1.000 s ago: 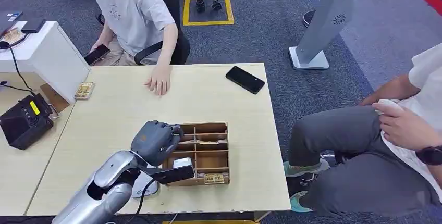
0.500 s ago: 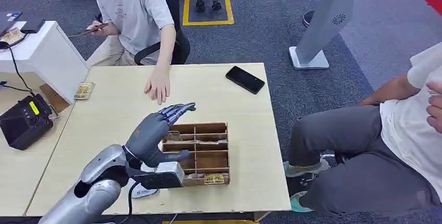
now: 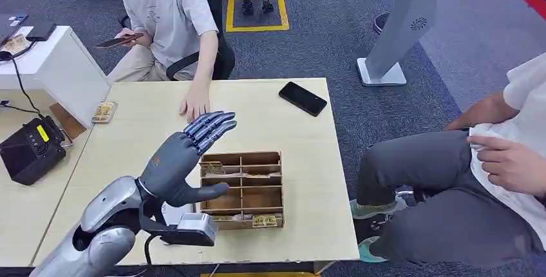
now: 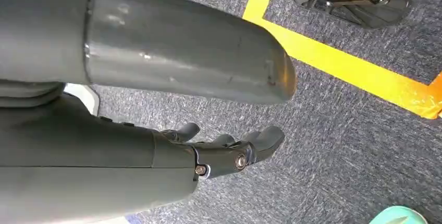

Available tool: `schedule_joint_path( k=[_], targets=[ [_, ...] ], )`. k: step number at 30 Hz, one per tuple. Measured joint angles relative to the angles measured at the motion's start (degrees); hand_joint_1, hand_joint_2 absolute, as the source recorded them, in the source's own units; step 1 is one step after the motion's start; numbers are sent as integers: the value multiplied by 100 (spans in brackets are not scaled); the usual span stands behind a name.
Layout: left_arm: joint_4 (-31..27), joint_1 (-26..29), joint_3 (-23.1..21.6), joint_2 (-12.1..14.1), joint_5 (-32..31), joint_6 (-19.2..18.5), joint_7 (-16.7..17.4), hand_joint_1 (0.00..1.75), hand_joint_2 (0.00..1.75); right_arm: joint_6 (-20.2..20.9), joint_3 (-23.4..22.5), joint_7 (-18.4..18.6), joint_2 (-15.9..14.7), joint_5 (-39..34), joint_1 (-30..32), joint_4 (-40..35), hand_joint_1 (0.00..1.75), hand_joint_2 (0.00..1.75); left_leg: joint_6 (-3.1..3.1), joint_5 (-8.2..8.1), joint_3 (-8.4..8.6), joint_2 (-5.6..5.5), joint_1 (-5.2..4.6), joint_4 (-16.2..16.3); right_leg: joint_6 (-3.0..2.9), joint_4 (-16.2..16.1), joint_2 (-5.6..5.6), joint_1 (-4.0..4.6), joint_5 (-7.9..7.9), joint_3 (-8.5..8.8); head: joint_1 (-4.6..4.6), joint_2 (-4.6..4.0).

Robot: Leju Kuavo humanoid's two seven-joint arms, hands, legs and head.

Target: Pass the card to the sensor for recognition and then transmit it.

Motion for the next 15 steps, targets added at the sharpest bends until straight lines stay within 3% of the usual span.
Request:
schedule_joint_path(
  k=[4,15],
  targets=[
    [288,-125,-2,179,-1087,231,281,0,175,0,-2,-28,0,-2,2,0,0,0,0,0,1,1,0,0,0,0,2,1,0,-1,0,0],
    [839,-159,-2,417,-1286,284,417,0,175,-24,2,-31,-2,0,7,0,0,0,0,0,-1,0,2,0,0,1,0,0,0,-1,2,0]
  ],
)
